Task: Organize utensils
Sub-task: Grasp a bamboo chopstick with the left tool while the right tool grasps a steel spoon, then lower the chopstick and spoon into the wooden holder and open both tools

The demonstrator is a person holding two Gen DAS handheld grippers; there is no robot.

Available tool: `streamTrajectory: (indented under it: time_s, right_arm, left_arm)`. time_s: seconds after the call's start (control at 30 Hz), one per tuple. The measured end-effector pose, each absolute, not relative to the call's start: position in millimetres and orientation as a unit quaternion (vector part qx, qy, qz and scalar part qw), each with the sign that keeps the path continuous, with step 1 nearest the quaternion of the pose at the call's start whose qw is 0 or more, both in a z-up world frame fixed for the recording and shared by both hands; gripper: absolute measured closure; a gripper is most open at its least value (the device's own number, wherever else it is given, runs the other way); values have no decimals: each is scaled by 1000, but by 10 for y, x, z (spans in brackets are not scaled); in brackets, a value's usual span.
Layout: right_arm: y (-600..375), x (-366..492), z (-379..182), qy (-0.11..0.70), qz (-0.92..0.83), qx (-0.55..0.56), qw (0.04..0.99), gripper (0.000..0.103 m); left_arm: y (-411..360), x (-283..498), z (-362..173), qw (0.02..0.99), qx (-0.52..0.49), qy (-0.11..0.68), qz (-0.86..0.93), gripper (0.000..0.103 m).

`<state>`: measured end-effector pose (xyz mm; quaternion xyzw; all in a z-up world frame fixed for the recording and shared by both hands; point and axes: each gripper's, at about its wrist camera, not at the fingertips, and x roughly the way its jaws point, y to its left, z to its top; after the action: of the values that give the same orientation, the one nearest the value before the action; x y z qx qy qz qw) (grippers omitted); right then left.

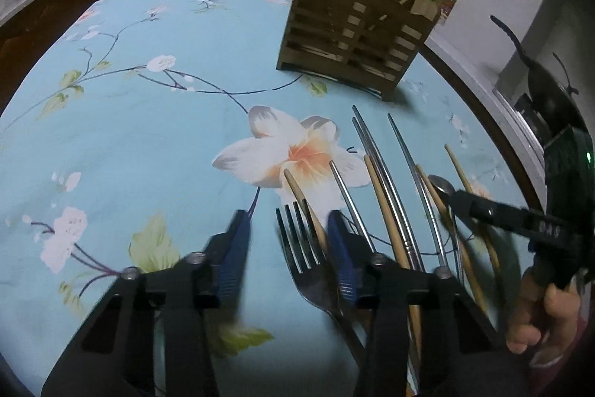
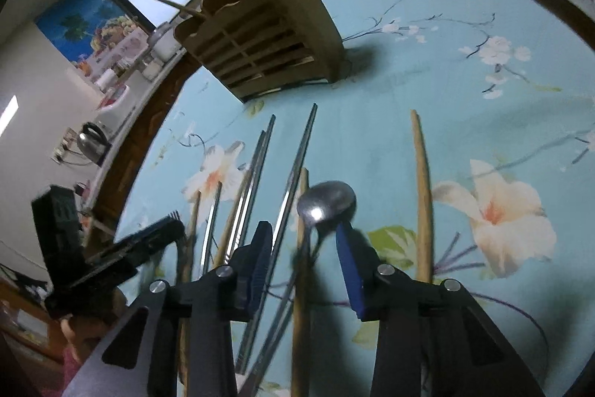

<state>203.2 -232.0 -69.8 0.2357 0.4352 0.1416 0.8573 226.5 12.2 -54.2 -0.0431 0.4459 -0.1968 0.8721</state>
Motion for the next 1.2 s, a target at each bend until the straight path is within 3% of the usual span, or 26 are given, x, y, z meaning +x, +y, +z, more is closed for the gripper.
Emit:
streamTrajectory:
  time_s: [0.07,0.13,0.2,0.23,1.2]
  right_arm:
    - [-2344,2089,-728,440,137,240,854,90]
    - [-2382,2104,-748,437,142,258,850,94]
    - [-2395,2094,-745,434,145,264,849,97]
    - [-2387,2083,-729,432,145,262,851,100]
    - [-2363,1643,573,271,139,174,936,101]
  left_arm:
    - [115,2284,-551,868,-47,449,-209,85]
    - [113,2302,-552,864,-54,450,-218,88]
    - [94,2295,-544,865,-51,447,-222,101]
    - [86,2289,-538,866,-49,446,-221,101]
    - [531,1846,824,946,-61,270,-171,101]
